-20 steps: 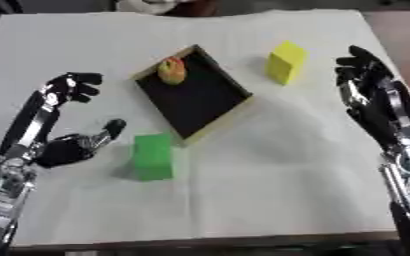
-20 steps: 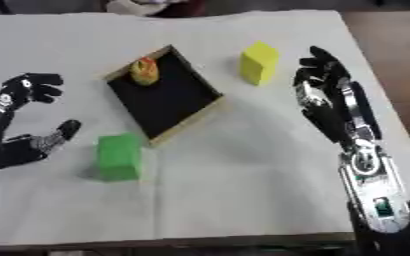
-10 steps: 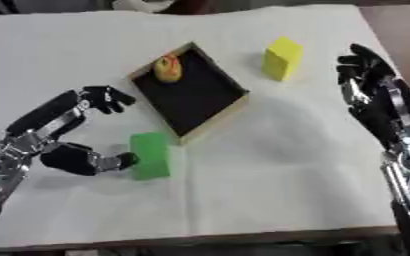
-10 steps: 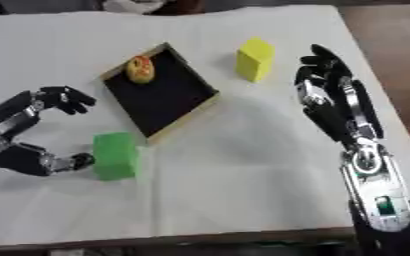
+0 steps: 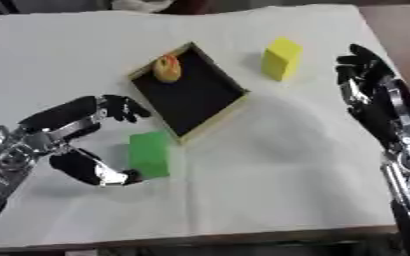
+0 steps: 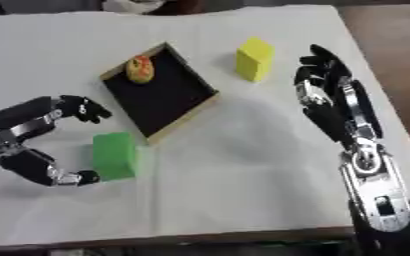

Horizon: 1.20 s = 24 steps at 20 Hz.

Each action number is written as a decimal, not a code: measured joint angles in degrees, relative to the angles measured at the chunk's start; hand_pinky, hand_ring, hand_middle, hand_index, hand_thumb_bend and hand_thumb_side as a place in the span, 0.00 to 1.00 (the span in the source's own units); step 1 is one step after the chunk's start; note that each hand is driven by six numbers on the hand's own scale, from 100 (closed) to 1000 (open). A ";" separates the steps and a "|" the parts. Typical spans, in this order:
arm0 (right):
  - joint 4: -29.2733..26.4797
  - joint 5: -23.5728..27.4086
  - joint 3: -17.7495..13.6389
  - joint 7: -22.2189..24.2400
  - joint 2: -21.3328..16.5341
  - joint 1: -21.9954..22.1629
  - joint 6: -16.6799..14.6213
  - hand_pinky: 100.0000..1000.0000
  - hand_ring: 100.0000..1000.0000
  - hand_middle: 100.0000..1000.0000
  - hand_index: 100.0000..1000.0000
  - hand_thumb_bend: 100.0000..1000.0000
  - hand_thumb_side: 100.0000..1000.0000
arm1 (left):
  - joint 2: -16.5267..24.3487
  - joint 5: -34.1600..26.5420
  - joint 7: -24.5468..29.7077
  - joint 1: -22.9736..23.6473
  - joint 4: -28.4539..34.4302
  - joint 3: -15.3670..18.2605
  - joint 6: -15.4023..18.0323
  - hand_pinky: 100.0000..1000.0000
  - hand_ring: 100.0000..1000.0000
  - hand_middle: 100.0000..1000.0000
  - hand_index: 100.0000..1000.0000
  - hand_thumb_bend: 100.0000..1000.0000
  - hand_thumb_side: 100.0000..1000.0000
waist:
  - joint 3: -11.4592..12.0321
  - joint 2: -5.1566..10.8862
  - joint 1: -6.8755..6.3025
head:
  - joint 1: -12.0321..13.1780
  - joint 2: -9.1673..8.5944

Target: Pick up objects on the table and place them in the box.

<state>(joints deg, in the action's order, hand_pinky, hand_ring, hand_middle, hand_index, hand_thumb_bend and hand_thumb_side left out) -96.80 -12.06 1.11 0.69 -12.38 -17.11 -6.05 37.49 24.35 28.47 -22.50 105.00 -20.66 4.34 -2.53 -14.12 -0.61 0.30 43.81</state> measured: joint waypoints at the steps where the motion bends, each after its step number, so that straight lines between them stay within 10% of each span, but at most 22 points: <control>1: 0.00 0.00 0.00 0.01 0.00 0.00 0.00 0.78 0.81 0.77 0.93 0.00 0.56 | 0.00 0.77 0.37 -0.13 -0.24 -0.24 0.11 0.76 0.76 0.78 0.88 0.52 0.33 | -0.04 0.00 0.00 | -0.05 0.00; 15: 0.02 0.00 0.01 0.02 -0.01 0.05 -0.01 0.78 0.81 0.77 0.93 0.00 0.56 | -3.28 13.25 -0.35 -1.97 -5.00 -2.38 1.06 0.74 0.74 0.76 0.86 0.50 0.31 | -0.30 0.00 0.00 | -0.42 0.01; 24: 0.03 0.00 0.01 0.02 -0.01 0.05 -0.01 0.78 0.81 0.77 0.93 0.00 0.56 | -4.35 14.10 -2.94 -2.00 -6.09 -3.04 1.57 0.60 0.54 0.54 0.68 0.35 0.22 | -0.31 0.00 0.00 | -0.47 0.01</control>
<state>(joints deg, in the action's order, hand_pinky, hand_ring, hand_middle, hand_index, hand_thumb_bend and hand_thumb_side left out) -96.77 -12.06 1.12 0.71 -12.39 -17.05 -6.05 33.15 38.45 25.53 -24.50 98.91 -23.70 5.91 -2.84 -14.12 -0.61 -0.17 43.82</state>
